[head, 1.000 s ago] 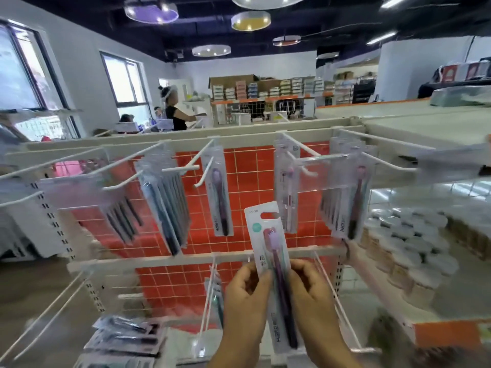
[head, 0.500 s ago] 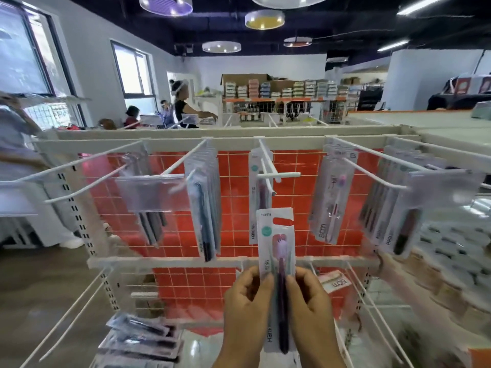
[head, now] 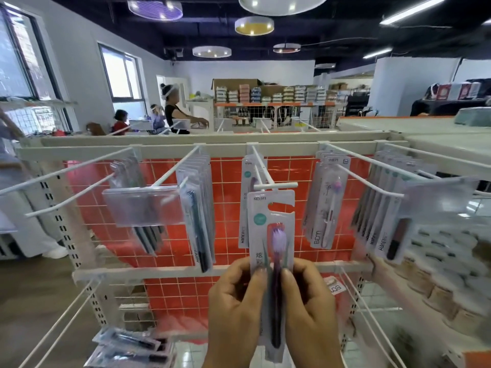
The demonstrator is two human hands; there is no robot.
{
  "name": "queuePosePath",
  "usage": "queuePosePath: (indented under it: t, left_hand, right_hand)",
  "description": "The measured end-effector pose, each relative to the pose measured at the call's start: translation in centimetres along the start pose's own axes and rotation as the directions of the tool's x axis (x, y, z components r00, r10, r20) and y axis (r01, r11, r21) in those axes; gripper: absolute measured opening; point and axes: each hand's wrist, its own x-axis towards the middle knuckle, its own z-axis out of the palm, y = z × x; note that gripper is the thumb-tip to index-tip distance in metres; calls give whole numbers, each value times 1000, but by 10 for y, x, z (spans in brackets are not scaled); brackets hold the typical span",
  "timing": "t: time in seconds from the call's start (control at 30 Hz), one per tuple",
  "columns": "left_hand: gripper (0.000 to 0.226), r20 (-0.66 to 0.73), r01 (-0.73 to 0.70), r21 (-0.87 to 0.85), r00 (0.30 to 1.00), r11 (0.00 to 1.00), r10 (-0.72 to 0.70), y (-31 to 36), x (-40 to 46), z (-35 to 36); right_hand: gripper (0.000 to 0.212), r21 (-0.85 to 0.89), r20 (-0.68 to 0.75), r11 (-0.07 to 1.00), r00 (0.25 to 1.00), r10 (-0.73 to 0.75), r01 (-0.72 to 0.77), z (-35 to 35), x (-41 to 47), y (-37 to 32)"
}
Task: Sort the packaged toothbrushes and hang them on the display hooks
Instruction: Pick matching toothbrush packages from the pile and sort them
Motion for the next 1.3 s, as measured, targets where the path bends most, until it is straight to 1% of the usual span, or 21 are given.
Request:
queuePosePath:
  t: [0.07,0.27,0.47,0.57,0.67,0.87,0.97,1.13,1.3]
  left_hand:
    - [12,-15,23,3,1000,1000,-23,0,2,0]
    - [18,-68,85,81,995,993,-80,-9,12,-2]
    - [21,-224,139,108,968,984,-112,-29,19,-13]
    - [23,-245,164,121,961,979,-130,-37,20,-22]
    - [21,-238,189,154,960,970,-149,-42,21,-29]
    - [15,-158,214,285,972,934,-175,-45,38,-31]
    - [16,-128,195,299,978,934,-163,-45,51,-29]
    - [17,-97,168,332,985,928,-144,-48,70,-23]
    - [16,-79,164,337,986,927,-146,-47,76,-22]
  right_hand:
    - [21,-31,15,999,1000,26,-26,0,3,2]
    - [19,-67,-25,995,997,71,-72,6,13,14]
    - [18,-141,-48,986,995,83,-89,9,39,34]
    - [20,-166,-79,983,994,71,-84,16,57,44]
    - [20,-176,-93,980,993,75,-90,27,77,57]
    - [17,-193,-133,976,988,81,-106,40,114,77]
    - [17,-238,-154,966,986,63,-99,41,128,82]
    - [17,-244,-176,960,980,96,-138,46,142,84]
    - [17,-237,-186,961,977,102,-145,49,147,79]
